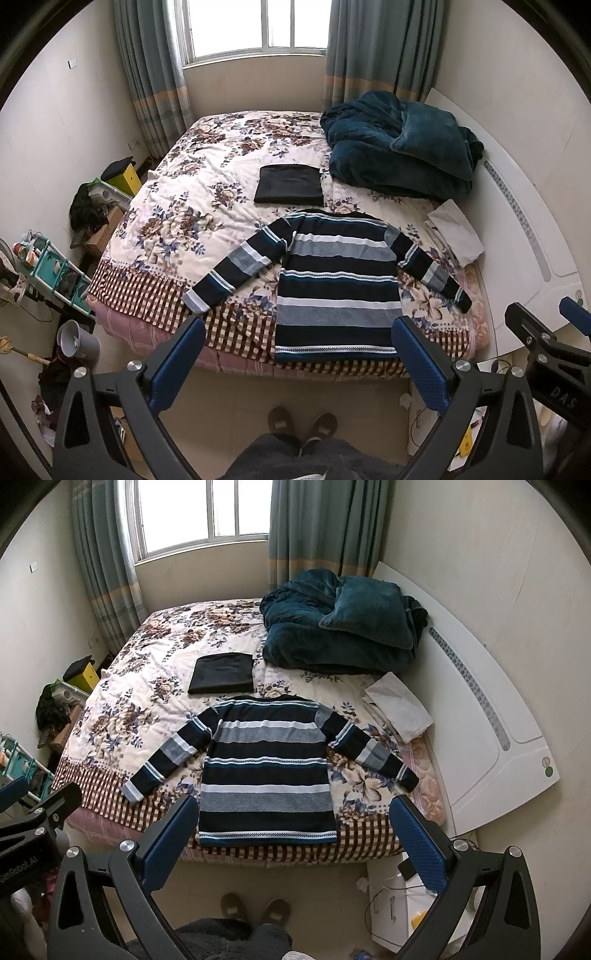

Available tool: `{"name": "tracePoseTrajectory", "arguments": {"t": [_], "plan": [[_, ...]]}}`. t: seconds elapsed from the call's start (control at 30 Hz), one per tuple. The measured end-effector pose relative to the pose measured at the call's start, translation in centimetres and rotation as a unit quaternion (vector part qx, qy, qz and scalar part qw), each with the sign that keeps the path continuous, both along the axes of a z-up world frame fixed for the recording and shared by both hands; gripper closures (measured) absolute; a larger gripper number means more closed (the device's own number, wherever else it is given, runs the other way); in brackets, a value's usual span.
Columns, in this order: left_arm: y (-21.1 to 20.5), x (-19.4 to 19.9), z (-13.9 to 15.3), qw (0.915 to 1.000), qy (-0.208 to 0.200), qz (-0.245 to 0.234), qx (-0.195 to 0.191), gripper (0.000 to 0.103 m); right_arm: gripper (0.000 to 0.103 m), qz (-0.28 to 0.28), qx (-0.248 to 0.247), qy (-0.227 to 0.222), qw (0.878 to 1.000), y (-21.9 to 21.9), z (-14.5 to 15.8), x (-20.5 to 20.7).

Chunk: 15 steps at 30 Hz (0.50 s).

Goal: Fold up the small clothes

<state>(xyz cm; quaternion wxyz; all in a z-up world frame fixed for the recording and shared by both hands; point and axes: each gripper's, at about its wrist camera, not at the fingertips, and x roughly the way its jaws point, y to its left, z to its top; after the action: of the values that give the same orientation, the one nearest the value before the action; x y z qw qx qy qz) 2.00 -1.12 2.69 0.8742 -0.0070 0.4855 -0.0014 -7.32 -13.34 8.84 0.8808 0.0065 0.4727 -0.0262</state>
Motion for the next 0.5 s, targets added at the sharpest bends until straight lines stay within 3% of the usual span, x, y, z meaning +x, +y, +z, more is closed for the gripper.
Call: {"name": "tracePoseTrajectory", "arguments": {"t": [0.5], "plan": [[-0.8,1.3,-0.2,0.9993,-0.021,0.03,0.01,0.0,0.0,0.004,0.002,0.0,1.0,0.2,1.4,-0.1]]}}
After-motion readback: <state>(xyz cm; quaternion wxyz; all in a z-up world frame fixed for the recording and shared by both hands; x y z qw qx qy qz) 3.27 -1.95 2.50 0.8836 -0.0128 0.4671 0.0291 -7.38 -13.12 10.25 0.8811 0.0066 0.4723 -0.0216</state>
